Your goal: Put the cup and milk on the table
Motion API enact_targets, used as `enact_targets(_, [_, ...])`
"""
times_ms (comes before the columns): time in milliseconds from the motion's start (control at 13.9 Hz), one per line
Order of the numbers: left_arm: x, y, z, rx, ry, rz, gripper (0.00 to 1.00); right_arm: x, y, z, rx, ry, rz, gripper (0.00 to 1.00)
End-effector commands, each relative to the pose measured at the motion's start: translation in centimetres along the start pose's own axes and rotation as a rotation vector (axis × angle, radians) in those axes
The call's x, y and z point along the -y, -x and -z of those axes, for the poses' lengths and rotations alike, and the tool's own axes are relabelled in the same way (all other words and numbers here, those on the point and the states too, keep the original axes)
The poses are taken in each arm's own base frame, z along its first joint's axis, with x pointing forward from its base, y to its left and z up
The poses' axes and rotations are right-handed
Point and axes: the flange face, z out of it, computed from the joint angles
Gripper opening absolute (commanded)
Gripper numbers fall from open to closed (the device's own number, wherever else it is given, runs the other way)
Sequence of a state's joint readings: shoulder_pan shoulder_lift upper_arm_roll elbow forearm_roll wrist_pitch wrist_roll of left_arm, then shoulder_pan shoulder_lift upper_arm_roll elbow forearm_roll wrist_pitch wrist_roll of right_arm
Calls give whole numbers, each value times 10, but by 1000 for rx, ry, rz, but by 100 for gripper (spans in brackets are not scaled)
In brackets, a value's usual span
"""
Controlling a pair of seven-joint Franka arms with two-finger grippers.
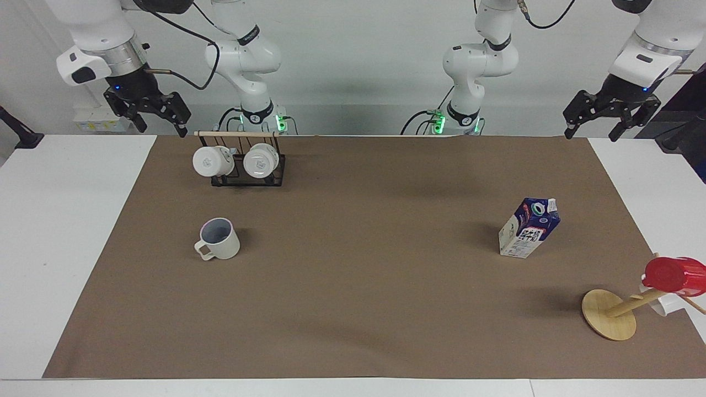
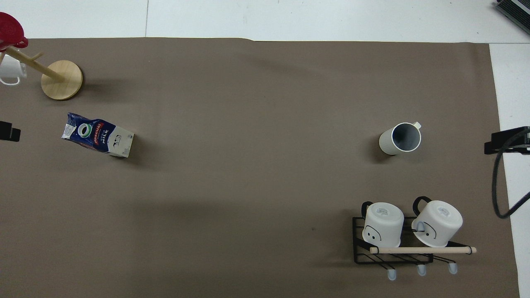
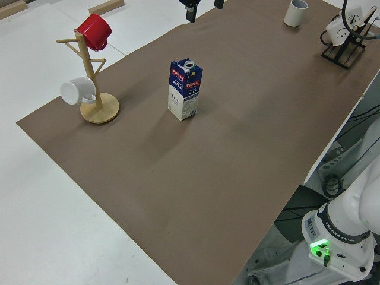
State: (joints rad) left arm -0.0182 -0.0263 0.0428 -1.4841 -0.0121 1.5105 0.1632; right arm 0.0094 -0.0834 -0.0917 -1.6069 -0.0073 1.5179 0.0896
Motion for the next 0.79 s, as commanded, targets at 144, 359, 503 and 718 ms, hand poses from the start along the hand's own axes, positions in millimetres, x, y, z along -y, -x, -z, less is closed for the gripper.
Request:
enact_targets(144, [-1,4,4,-1,-19,0,100,0,6,0,-20,9,-9,100])
enact_targets(359, [5,5,1,2,-19,12,100,2,6,0,-20,9,-8,100])
enact_targets(503, [2,2,1,-7,-20,8,100,3,4,-5,-16,10,-8,100])
enact_targets(718, [2,3,-2,4,-19,9,100,13,-10,-25,-75,2,7,100])
